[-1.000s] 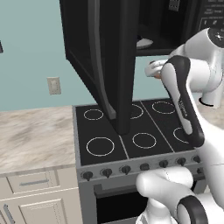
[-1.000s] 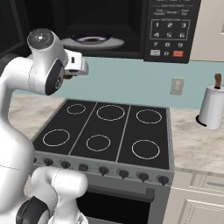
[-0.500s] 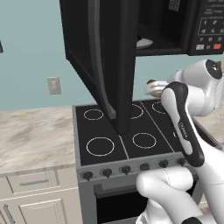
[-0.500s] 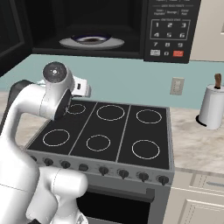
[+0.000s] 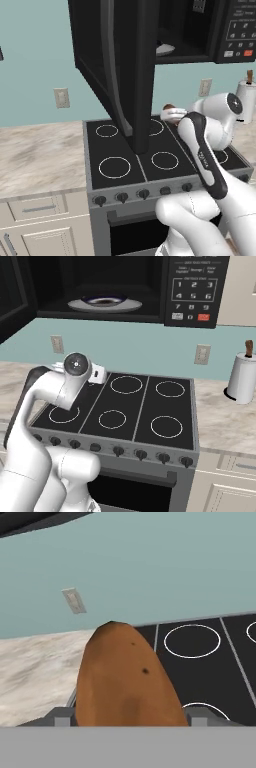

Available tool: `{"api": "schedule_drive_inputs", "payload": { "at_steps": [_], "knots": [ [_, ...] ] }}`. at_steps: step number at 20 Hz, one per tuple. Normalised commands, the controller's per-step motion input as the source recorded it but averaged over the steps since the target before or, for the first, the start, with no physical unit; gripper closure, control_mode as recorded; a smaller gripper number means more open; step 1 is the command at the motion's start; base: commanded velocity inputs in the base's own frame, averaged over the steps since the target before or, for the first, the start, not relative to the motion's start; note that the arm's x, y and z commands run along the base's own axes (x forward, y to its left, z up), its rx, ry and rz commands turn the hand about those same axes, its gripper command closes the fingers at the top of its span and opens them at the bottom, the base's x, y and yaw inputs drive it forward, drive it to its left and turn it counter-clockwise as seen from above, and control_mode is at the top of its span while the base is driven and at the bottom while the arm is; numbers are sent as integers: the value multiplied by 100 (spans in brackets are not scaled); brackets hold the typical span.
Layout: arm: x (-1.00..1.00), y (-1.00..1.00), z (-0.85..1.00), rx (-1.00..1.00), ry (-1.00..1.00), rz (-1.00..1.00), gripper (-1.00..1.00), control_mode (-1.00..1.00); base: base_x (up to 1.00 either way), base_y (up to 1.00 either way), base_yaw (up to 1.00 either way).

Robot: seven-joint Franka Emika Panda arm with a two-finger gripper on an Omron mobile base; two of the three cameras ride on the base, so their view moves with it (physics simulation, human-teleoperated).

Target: Retrieve the reheated potato from the microwave, then place the potato, cheese, and condiment on the cutting board.

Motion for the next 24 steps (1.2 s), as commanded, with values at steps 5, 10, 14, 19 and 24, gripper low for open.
{"api": "schedule_drive_inputs", "payload": {
  "at_steps": [5,10,14,19,24],
  "knots": [
    [20,9,-26,0,3,0,100,-100,0,0,0],
    [17,8,-18,0,9,0,100,-100,0,0,0],
    [24,5,-18,0,22,0,100,-100,0,0,0],
    [3,1,-3,0,2,0,100,-100,0,0,0],
    [0,0,0,0,0,0,100,-100,0,0,0]
  ]
}}
